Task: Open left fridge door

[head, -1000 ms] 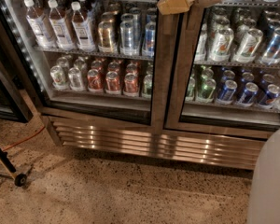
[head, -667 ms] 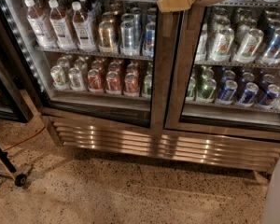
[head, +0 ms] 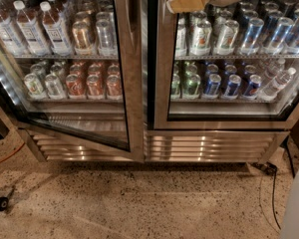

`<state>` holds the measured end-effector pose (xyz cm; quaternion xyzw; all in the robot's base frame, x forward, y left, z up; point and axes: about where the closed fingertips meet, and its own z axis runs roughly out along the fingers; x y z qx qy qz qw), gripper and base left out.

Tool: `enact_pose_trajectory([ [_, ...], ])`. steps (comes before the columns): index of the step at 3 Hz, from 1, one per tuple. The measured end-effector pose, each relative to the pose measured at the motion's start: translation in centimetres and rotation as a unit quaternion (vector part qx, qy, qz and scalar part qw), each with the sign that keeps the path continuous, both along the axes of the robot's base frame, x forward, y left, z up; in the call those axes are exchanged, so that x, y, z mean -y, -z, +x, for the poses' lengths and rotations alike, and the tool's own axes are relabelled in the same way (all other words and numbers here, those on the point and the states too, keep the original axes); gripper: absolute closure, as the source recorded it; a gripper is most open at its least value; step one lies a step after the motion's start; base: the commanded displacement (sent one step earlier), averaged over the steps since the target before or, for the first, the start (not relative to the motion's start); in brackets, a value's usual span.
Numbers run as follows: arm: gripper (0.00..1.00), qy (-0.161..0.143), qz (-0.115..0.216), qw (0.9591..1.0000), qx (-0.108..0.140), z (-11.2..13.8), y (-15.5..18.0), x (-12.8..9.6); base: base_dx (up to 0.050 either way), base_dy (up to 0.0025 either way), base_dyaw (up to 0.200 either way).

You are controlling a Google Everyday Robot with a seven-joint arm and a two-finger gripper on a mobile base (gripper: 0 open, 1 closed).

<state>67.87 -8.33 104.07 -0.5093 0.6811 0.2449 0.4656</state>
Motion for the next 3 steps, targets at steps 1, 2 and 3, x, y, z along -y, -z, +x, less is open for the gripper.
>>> enact_pose_trajectory([
  [1,1.00,-0.024,0.012,0.9996,-0.010,1.0,1.1,-1.5,0.000,0.00000,0.000],
  [2,1.00,-0.095,0.055,0.9928,-0.047,1.7,3.2,-4.8,0.000,0.00000,0.000],
  [3,1.00,-0.206,0.121,0.9671,-0.087,0.6,5.5,-7.7,0.000,0.00000,0.000],
])
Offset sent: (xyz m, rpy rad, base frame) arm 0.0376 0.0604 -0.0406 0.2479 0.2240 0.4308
